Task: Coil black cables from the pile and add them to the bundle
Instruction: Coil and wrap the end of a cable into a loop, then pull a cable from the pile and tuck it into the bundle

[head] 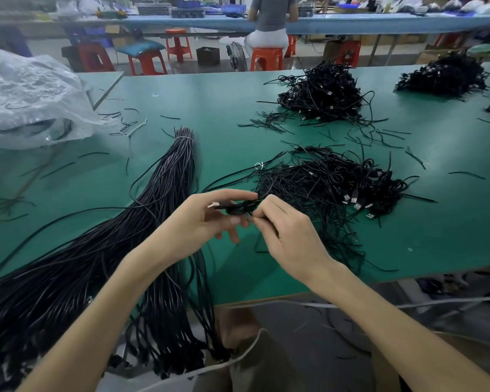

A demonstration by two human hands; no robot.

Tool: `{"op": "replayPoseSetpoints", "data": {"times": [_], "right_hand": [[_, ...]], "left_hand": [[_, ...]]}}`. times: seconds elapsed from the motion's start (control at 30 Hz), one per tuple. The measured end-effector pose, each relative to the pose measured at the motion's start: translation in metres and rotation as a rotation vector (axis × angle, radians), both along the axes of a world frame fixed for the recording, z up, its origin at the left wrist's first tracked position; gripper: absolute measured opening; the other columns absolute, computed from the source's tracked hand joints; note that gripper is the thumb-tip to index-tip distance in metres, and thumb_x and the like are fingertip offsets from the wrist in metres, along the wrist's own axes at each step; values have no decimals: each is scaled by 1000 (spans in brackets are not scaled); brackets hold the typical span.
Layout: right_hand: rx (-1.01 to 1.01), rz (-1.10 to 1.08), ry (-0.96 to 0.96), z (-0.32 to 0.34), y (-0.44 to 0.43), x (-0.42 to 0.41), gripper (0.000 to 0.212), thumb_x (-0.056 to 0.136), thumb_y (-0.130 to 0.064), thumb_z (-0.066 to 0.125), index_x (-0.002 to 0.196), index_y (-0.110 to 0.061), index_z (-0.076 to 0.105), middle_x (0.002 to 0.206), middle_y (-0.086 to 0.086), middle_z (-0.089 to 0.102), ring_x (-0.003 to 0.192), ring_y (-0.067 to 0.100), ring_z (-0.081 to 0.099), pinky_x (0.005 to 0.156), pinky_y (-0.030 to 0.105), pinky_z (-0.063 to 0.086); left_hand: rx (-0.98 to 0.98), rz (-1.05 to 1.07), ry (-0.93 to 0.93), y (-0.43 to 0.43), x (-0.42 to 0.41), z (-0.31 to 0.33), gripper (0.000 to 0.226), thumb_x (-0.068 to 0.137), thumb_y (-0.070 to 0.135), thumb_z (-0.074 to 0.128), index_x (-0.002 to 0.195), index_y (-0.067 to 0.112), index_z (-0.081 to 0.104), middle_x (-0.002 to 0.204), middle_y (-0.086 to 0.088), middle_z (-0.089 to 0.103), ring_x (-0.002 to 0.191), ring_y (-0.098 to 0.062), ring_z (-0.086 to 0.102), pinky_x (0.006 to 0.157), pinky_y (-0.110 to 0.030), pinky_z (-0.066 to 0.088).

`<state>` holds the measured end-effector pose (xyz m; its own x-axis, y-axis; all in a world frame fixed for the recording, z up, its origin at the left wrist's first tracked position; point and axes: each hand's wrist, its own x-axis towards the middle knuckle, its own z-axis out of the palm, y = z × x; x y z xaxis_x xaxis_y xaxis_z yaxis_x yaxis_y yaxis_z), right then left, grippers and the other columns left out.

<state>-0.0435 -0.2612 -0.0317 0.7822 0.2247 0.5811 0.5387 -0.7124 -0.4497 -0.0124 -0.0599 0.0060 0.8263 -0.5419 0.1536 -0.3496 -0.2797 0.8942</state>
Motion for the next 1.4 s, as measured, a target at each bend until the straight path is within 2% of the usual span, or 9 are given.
{"op": "replayPoseSetpoints", "data": {"times": [0.23,0.33,0.43,0.57,0.7,0.9,1.0,1.17,1.4], "right_hand": [[16,21,-18,-1,-5,3,12,97,0,62,87,-4,57,87,-7,49,78,4,39,75,17,34],[8,19,-27,-2,-4,3,12,99,-4,62,88,-4,57,85,-5,49,75,7,38,69,22,35],[-44,20,-73,-2,-3,2,14,100,-6,61,87,-5,56,84,-3,49,74,15,43,65,31,43],[-294,10,-293,3,-6,2,13,98,-2,61,86,-4,60,82,7,56,73,26,52,68,37,51],[-409,-14,-413,7,-10,3,15,86,8,71,84,-4,62,80,8,56,70,27,53,66,39,51],[348,-48,210,15,-20,7,13,99,-11,66,86,-9,63,77,-3,63,67,15,58,64,23,46],[645,-144,392,21,-44,22,8,98,-13,65,90,-11,67,77,2,69,61,11,63,55,19,48],[755,-428,400,24,-110,61,12,101,-17,62,99,-6,67,84,4,69,55,4,61,51,20,49],[702,-613,518,11,-147,89,32,108,-32,51,107,-4,64,86,4,66,71,23,62,73,43,56]], "left_hand": [[81,39,-222,-8,5,-13,47,95,3,68,121,41,70,84,22,69,67,-3,55,63,-20,48],[265,124,-421,-9,6,-15,14,101,30,62,110,36,70,97,25,67,85,-1,62,77,-26,52],[503,199,-540,-10,2,-11,53,96,62,30,104,25,68,97,16,64,88,-6,58,76,-35,53],[555,254,-577,-15,-3,-6,47,102,56,23,69,26,39,73,9,47,67,-16,47,62,-32,35],[557,280,-494,-23,1,-2,51,104,51,30,65,19,30,60,4,42,57,-21,43,55,-38,30],[258,225,-208,-24,13,-5,30,105,46,49,87,27,63,71,17,70,53,-7,62,53,-15,42],[418,393,-151,-5,23,-17,21,104,44,52,108,25,61,93,12,69,76,-11,67,68,-25,50],[856,604,-54,15,23,-38,31,106,41,51,108,10,51,109,-7,55,92,-28,57,74,-41,43],[903,584,-19,10,28,-42,30,102,29,62,101,9,39,79,-2,45,70,-26,51,60,-37,39]]}}
